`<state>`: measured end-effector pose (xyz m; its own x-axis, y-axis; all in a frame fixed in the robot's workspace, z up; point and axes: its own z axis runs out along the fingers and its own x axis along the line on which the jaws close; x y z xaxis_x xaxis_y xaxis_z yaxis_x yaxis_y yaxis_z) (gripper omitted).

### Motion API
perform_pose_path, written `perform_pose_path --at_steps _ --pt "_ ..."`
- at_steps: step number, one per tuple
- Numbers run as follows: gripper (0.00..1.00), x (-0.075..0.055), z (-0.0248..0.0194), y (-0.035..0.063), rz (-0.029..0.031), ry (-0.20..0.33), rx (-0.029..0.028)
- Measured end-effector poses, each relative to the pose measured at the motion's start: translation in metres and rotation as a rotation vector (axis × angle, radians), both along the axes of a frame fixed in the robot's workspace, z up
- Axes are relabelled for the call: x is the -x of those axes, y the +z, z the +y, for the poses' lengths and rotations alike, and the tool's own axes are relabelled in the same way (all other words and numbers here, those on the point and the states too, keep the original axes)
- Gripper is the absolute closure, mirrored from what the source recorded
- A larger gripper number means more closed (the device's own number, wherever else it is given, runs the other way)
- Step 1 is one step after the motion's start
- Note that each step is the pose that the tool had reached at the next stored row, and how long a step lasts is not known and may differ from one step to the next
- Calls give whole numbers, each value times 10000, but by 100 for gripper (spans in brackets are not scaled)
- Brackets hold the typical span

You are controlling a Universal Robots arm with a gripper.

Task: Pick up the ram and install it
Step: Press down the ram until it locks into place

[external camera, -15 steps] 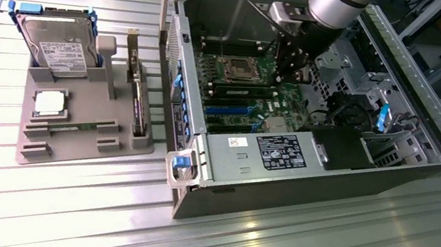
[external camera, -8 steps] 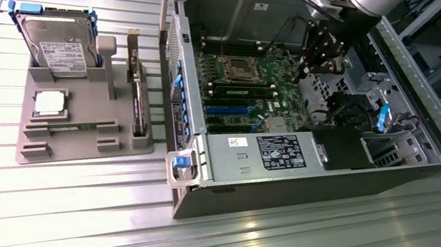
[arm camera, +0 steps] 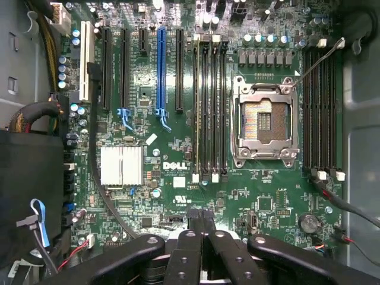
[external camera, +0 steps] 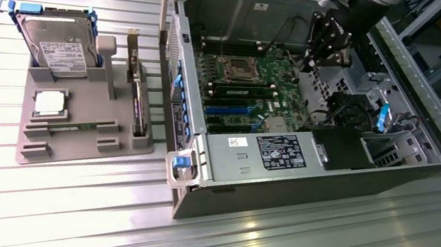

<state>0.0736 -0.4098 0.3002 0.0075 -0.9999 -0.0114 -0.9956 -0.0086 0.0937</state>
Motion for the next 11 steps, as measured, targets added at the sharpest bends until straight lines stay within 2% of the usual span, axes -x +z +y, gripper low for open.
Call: perform_pose_path --at_steps 1,2,5,6,9,11 --pt "90 9 0 -7 -1 0 0" --pt "90 78 0 -55 -1 0 -2" --pt "90 397 0 -177 0 0 -1" --pt "90 442 0 -199 0 0 -1" --pt "90 504 0 -284 -1 -1 -2" --pt "90 445 0 -369 22 -1 1"
